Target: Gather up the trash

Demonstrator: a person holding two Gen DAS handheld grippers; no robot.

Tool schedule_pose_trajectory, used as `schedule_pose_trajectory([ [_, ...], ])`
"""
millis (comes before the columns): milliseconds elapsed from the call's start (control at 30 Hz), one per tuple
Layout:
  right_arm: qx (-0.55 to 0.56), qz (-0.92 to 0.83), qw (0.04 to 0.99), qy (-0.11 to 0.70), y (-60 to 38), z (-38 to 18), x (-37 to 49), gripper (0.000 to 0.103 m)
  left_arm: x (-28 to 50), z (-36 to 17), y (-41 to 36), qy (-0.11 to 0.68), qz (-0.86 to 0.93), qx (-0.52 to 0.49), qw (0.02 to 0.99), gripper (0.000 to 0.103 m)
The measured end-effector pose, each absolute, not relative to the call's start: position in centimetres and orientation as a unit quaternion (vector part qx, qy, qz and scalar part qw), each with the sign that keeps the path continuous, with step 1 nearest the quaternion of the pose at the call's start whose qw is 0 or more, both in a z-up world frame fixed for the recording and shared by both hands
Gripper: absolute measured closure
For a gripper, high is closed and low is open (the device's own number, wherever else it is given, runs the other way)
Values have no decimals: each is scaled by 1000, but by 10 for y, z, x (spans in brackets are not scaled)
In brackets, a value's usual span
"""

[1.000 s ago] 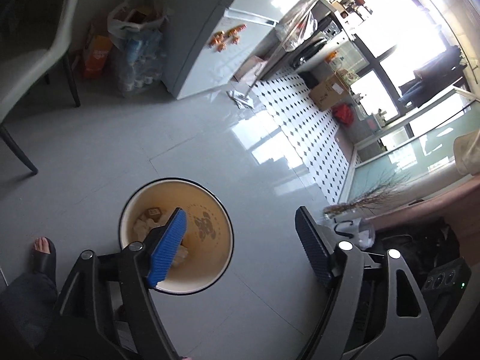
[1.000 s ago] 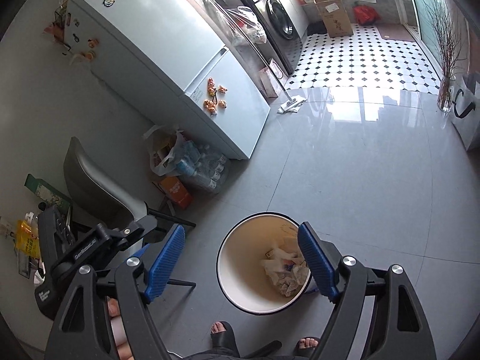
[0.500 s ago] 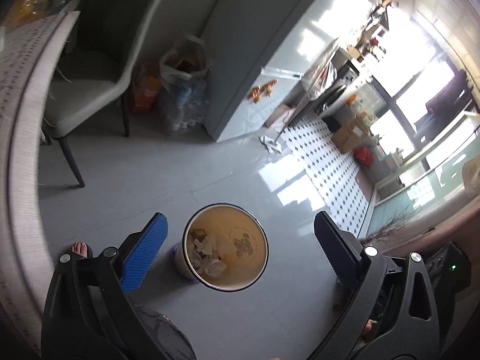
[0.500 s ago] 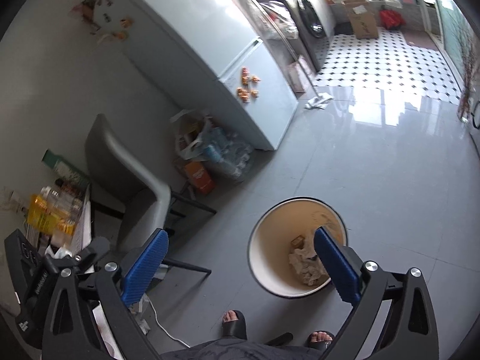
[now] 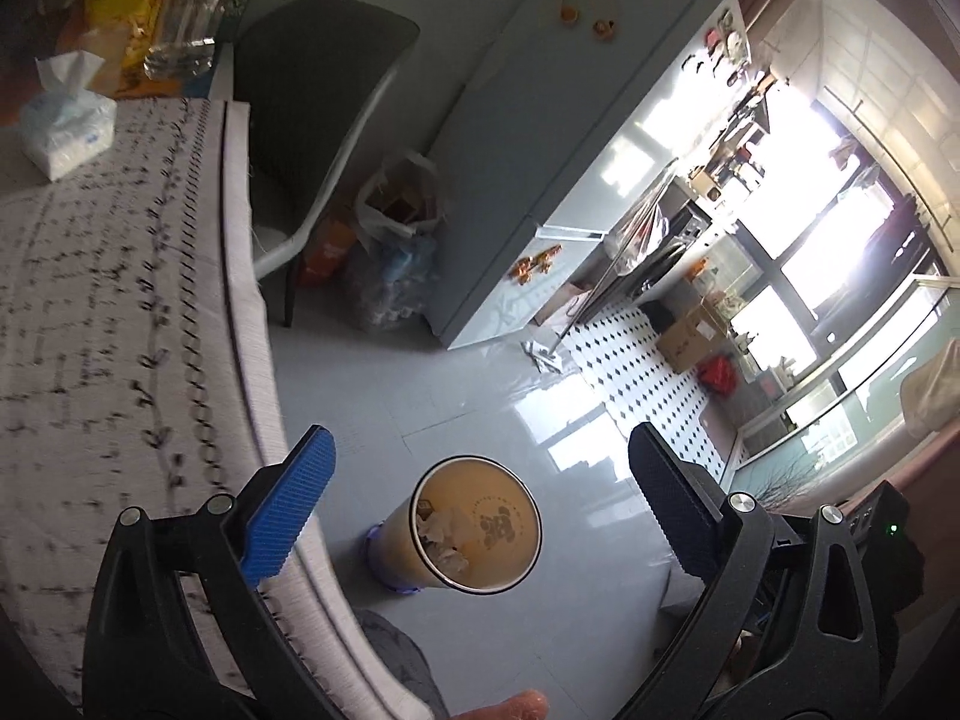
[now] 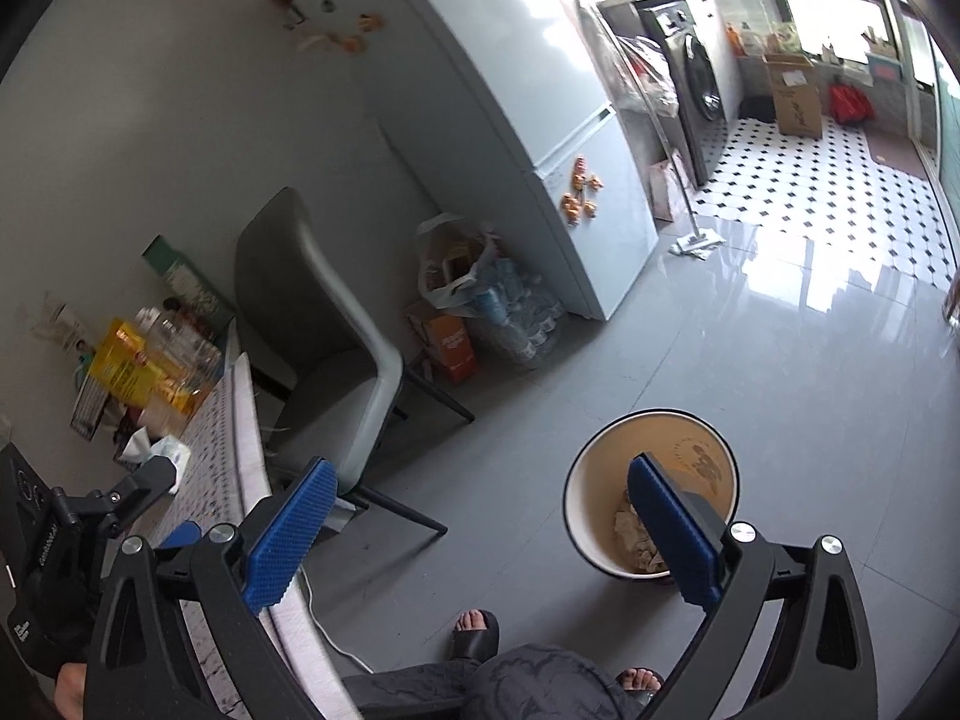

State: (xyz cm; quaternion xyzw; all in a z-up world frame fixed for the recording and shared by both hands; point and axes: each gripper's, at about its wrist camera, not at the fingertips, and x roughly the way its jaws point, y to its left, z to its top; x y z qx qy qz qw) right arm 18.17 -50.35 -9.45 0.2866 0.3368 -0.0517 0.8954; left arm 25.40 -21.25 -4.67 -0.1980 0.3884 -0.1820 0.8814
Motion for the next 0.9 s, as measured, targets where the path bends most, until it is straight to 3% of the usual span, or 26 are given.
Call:
schedule_pose_trajectory([
  [900,169,35,931,322,-372,-14,129,8,127,29,-78,287,-92,-144,942,6],
])
